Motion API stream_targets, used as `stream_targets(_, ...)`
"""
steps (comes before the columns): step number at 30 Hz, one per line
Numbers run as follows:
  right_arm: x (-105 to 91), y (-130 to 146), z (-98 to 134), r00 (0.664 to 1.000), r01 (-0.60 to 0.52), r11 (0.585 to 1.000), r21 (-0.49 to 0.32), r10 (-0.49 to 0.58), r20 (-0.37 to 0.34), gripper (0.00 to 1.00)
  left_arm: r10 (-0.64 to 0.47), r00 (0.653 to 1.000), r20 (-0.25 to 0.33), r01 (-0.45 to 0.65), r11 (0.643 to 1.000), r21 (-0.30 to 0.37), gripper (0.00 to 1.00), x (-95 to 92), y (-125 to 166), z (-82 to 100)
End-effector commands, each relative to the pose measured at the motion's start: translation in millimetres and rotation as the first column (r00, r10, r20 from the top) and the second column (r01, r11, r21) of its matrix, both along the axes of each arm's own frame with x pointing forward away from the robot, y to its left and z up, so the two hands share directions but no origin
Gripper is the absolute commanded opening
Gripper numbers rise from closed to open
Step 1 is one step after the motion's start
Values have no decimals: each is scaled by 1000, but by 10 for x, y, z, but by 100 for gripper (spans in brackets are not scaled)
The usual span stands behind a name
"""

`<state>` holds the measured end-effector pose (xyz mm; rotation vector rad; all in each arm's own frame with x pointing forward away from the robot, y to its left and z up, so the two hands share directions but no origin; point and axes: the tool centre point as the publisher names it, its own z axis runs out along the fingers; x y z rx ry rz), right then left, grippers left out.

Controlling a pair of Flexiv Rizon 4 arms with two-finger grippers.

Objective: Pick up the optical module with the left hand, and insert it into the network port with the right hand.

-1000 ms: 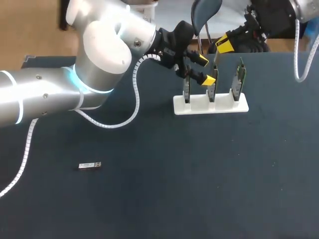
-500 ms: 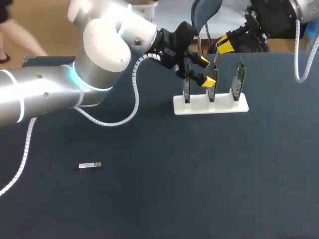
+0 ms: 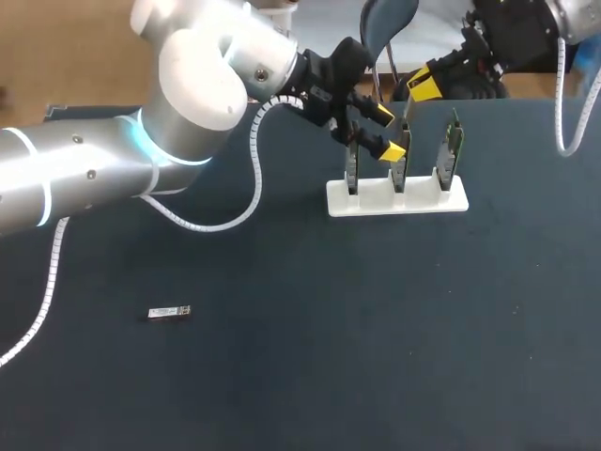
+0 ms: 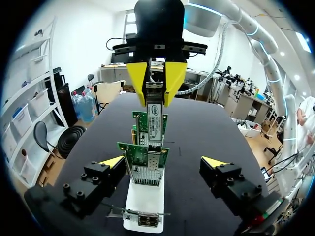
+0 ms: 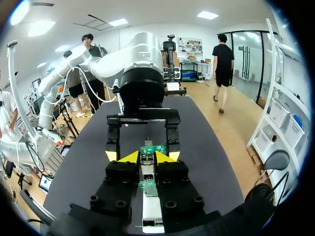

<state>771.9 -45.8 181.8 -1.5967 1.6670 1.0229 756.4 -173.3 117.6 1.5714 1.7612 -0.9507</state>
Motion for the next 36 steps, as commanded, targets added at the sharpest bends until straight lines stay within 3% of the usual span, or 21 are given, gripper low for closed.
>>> stream_targets(1,-35,0,-1,1000,6,1000,0,-6,6,0,2,1000,-1,-2,1000,6,100,18,-2,4)
stream_targets(36,47,21,-94,997,-69,993,-101,70,10,0,-5,1000,-5,5,1000,26,100,25,5,-12)
